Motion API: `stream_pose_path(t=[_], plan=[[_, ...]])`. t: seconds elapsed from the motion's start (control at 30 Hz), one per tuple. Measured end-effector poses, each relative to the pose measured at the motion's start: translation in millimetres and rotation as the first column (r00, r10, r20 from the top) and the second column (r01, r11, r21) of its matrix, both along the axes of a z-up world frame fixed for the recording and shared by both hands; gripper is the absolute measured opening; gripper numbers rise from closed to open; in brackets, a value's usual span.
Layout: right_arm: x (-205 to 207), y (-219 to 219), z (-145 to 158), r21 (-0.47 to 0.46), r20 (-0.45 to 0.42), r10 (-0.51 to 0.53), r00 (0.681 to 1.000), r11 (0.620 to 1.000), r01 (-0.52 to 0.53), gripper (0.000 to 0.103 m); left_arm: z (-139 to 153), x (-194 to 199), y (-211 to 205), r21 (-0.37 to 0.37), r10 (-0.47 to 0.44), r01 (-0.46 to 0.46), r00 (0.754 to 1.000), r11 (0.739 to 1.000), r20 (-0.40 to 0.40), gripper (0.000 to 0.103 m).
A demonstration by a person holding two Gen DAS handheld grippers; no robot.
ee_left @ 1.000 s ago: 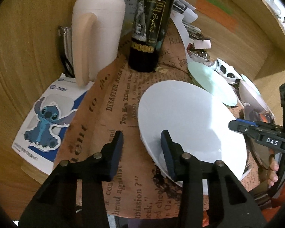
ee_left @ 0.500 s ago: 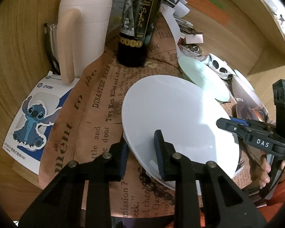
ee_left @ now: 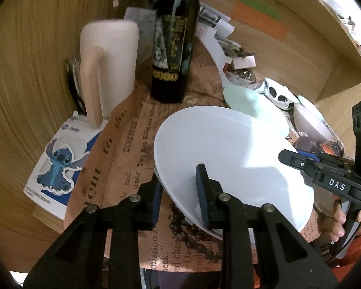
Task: Organize plates and bowls
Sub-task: 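Lift the white plate with both grippers and carry it over the dark plate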
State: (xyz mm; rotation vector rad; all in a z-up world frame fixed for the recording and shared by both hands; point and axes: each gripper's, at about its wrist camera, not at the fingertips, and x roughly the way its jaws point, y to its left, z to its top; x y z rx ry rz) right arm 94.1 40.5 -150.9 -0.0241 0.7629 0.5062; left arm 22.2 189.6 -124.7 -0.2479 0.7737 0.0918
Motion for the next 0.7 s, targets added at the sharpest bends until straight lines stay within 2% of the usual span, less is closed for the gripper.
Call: stream_pose_path(t=[0.33, 0.7], plan=[[-10.5, -21.4, 17.1, 0.03, 0.06, -0.02, 0.998, 0.999, 0.018, 0.026, 21.9, 1.2, -22.7, 0.026, -0.039, 0.037, 0.998, 0.999, 0.054, 0.027], [-21.3, -59.8, 26.7, 0.045, 0.096, -0.076, 0.992, 0.996, 0.072, 0.026, 31.9, 10.1, -57.6, 0.044, -0.105, 0.101, 0.991, 0.994, 0.08, 0.027]])
